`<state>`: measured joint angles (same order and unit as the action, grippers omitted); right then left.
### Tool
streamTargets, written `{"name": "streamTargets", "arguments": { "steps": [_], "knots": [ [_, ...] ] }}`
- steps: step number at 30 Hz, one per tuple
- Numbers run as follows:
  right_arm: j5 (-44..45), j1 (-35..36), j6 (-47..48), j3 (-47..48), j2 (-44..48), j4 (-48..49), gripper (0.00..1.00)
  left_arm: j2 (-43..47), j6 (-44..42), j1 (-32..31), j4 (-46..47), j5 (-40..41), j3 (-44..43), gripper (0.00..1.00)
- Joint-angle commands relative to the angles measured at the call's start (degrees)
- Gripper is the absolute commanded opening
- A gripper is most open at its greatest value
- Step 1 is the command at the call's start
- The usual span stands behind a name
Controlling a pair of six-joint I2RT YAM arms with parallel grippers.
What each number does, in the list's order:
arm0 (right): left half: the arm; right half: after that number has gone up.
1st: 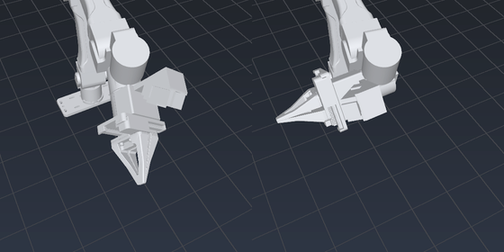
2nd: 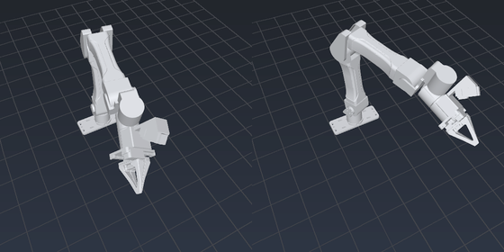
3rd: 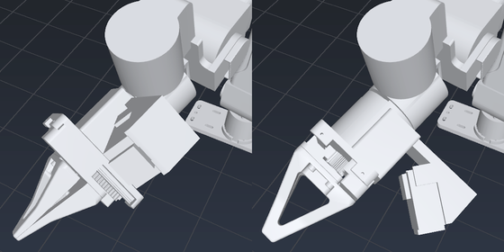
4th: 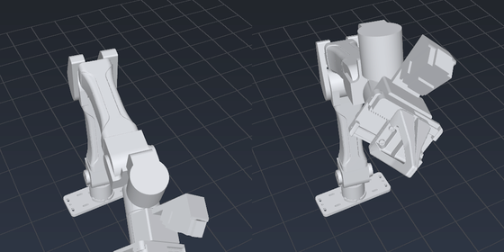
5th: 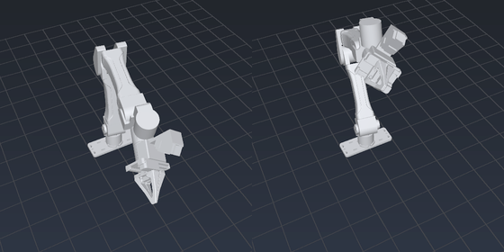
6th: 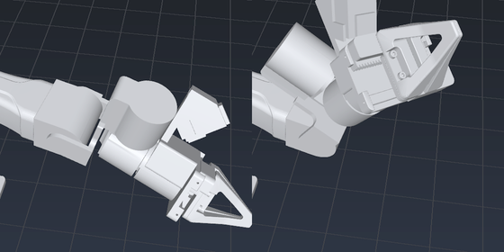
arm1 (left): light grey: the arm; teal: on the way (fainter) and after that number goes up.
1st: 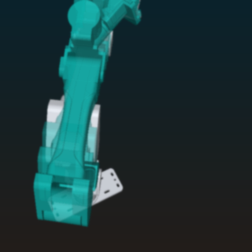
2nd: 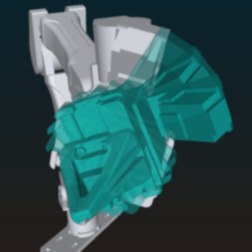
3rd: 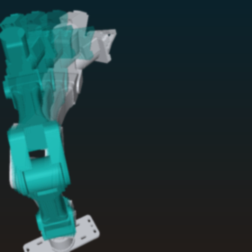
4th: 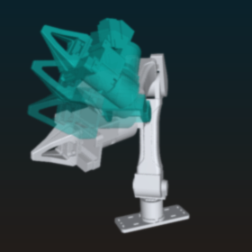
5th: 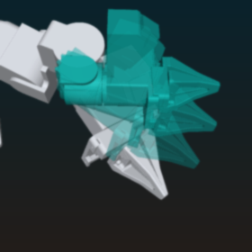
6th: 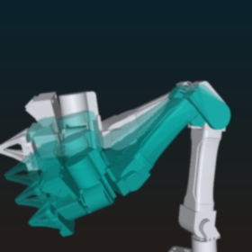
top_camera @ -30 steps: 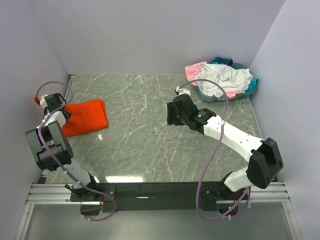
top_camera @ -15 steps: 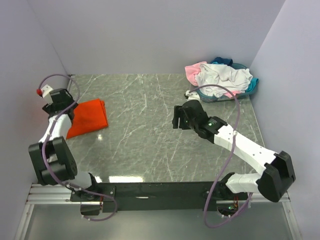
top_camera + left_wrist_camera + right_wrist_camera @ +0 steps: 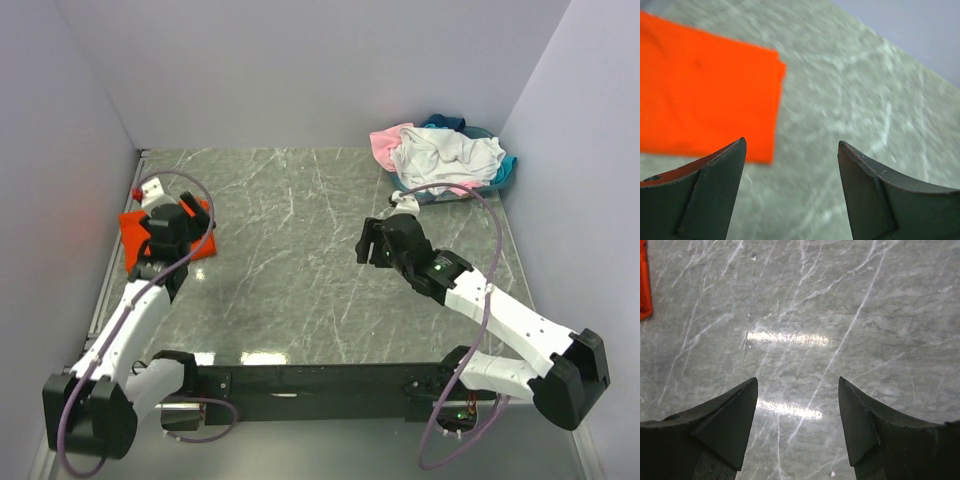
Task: Fold and stack the t-shirts
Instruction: Reset both grippers
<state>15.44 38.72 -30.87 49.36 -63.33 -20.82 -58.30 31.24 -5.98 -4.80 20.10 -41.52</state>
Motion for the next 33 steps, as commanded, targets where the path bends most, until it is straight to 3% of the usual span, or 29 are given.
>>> {"name": "streamTargets", "arguments": {
  "steps": [1,7,14,18,23,33],
  "knots": [
    [1.3,-0.3,-1.8,-1.5,3.6,0.6,0.72,6.8,3.8,-3.3,-2.7,-3.1,3.3,0.8],
    [1.5,-0.3,-2.3,-3.7,8.7,-1.1,0.72,13.4,6.5,-6.7,-8.0,-7.7,6.0,0.8],
    [1.9,-0.3,-1.9,-7.6,13.8,-0.5,0.72,13.0,5.8,-6.9,-8.5,-18.7,5.5,0.8],
    [2.7,-0.3,-2.0,-8.8,14.4,-1.0,0.72,11.0,4.5,-6.9,-7.4,-30.9,3.6,0.8],
    [3.5,-0.3,-2.0,-10.8,16.1,-1.0,0.72,11.7,3.9,-6.9,-6.9,-33.9,2.7,0.81],
    [5.3,-0.3,-2.0,-11.3,18.9,-1.9,0.72,16.2,3.9,-6.9,-6.9,-31.4,4.3,0.84]
  ]
}}
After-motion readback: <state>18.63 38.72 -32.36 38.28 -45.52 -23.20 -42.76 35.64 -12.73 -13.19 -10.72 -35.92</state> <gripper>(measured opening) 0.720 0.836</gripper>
